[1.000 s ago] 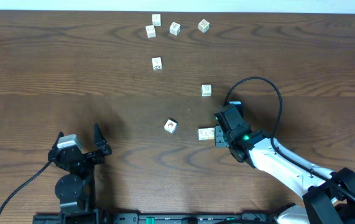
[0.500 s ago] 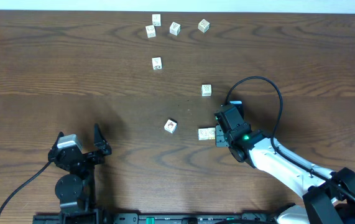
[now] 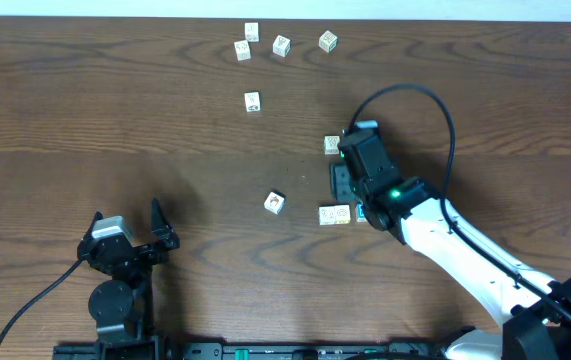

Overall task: Lift 5 blocks
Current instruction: 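Release the X block and move the right gripper up to the W block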

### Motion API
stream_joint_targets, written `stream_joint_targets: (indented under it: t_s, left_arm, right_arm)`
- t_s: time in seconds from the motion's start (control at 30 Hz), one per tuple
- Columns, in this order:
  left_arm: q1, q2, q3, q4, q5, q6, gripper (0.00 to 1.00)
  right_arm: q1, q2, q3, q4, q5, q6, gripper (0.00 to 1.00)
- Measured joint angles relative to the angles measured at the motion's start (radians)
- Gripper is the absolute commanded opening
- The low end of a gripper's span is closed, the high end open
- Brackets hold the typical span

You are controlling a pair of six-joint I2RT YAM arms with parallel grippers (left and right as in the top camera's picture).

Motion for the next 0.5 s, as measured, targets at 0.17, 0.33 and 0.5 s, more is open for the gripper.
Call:
stream_joint_targets:
  t_s: [0.17, 0.33, 0.5]
  left_arm:
    - [0.000, 0.000, 0.000, 0.000, 0.000, 0.000, 0.98]
    - [0.000, 0.000, 0.000, 0.000, 0.000, 0.000, 0.98]
    - [0.000, 0.000, 0.000, 0.000, 0.000, 0.000, 0.98]
  right_arm:
    - [-0.008, 0.003, 0.011, 0.140, -0.002, -0.017, 0.79]
    - [-0.024, 0.051, 0.014, 0.258, -0.005, -0.024, 0.84]
    - [-0.029, 0.156, 0.021, 0.337, -0.007, -0.027, 0.73]
